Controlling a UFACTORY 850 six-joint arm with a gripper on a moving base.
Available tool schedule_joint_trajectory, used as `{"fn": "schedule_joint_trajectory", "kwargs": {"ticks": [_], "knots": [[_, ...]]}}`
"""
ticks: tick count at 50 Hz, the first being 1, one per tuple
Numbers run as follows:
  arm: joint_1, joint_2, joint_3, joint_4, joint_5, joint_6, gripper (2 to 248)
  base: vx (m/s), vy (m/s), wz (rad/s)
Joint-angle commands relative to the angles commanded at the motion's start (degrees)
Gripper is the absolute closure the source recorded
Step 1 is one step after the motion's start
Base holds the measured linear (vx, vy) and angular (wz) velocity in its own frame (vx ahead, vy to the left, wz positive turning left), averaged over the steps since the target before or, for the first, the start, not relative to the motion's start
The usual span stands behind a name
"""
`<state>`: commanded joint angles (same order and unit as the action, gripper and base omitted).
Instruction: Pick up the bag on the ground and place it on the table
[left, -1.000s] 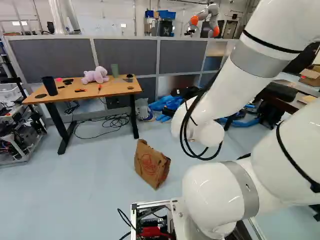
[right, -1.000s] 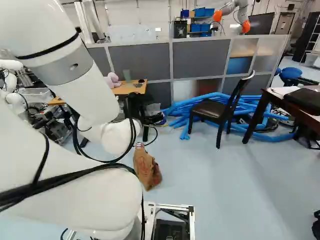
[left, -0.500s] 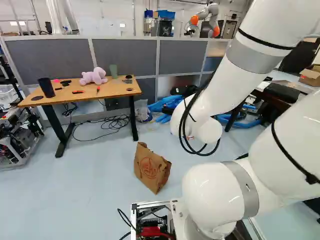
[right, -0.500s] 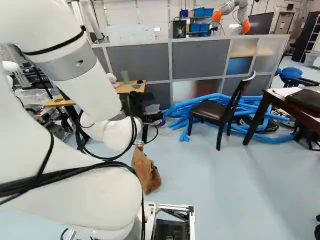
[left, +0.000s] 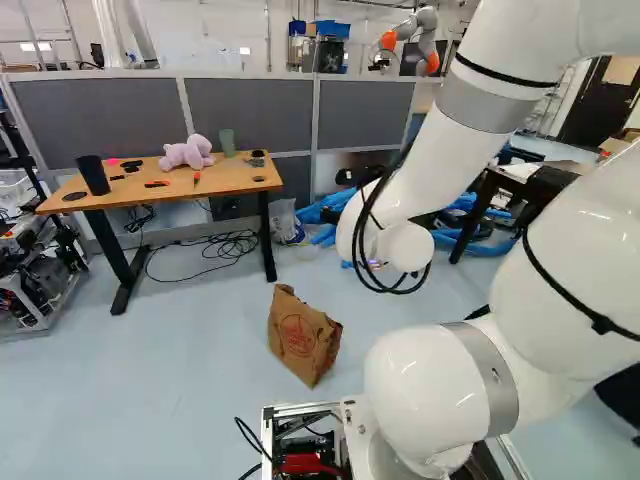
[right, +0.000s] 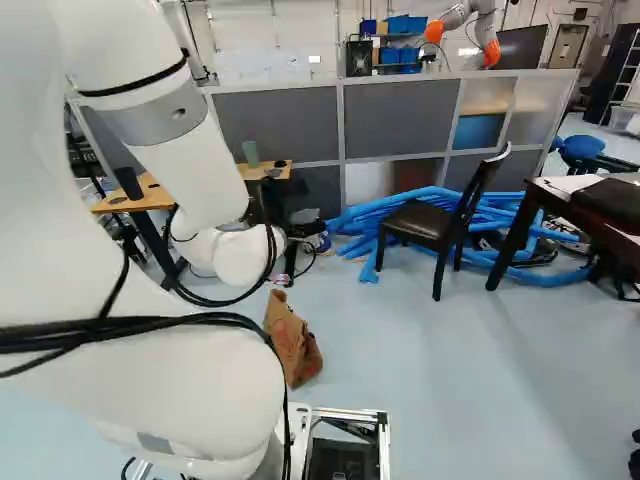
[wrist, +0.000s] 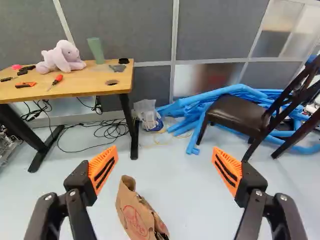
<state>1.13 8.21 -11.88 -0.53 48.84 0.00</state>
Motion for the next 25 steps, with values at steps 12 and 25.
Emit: {"fn": "schedule_joint_trajectory", "kwargs": {"ticks": [12,25], "knots": [[0.9,-2.6,-2.5,-0.4,-1.1,0.0,3,0.0,0.0,0.0],[1.9,-6.5,-5.4,-0.4,-2.5,0.0,3,0.0,0.0,0.0]]}}
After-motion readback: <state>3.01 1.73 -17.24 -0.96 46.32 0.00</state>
